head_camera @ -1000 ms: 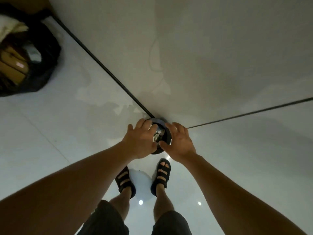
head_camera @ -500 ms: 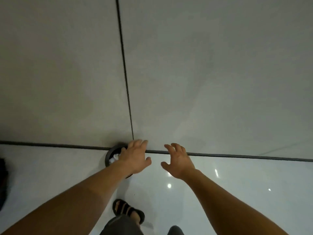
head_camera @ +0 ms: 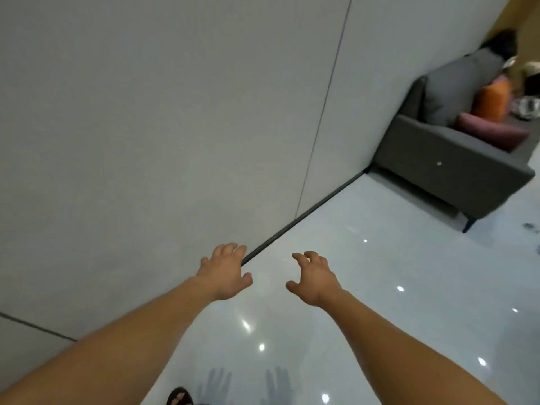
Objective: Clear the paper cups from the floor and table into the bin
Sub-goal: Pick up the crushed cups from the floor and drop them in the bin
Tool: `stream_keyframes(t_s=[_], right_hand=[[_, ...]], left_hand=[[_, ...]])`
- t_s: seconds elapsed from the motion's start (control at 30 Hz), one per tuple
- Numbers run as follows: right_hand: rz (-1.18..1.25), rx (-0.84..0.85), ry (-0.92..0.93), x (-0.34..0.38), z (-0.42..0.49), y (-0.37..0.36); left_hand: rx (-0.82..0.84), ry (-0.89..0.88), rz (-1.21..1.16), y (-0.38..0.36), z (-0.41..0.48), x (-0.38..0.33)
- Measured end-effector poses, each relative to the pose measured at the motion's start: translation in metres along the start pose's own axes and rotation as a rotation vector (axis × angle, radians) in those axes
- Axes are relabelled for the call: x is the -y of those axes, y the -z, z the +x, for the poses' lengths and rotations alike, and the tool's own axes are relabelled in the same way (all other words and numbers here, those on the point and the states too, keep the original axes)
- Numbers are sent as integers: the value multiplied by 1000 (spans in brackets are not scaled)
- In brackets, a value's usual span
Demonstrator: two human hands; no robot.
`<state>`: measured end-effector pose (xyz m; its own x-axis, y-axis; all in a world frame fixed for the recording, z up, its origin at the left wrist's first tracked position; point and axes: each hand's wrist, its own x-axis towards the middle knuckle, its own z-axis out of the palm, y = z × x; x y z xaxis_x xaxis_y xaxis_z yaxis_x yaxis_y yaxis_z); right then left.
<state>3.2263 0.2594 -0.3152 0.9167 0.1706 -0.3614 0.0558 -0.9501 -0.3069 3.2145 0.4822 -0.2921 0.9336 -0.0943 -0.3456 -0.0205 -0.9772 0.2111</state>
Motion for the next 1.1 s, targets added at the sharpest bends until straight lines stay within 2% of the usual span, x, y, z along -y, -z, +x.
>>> stream_keyframes(t_s=[0.27,0.53,0.83,1.1], right_hand=[[100,-111,-243,-99,3,51],[182,-182,-450,-155,18,87],[289,-283,-719,-270,-4,107],[274,-312,-800,-406,-35,151]], left_hand=[[-47,-242,66,46,85,-113],[47,-435,107,59,183,-194],[152,-719,214,43,236,-348],[143,-799,254,24,255,-509]])
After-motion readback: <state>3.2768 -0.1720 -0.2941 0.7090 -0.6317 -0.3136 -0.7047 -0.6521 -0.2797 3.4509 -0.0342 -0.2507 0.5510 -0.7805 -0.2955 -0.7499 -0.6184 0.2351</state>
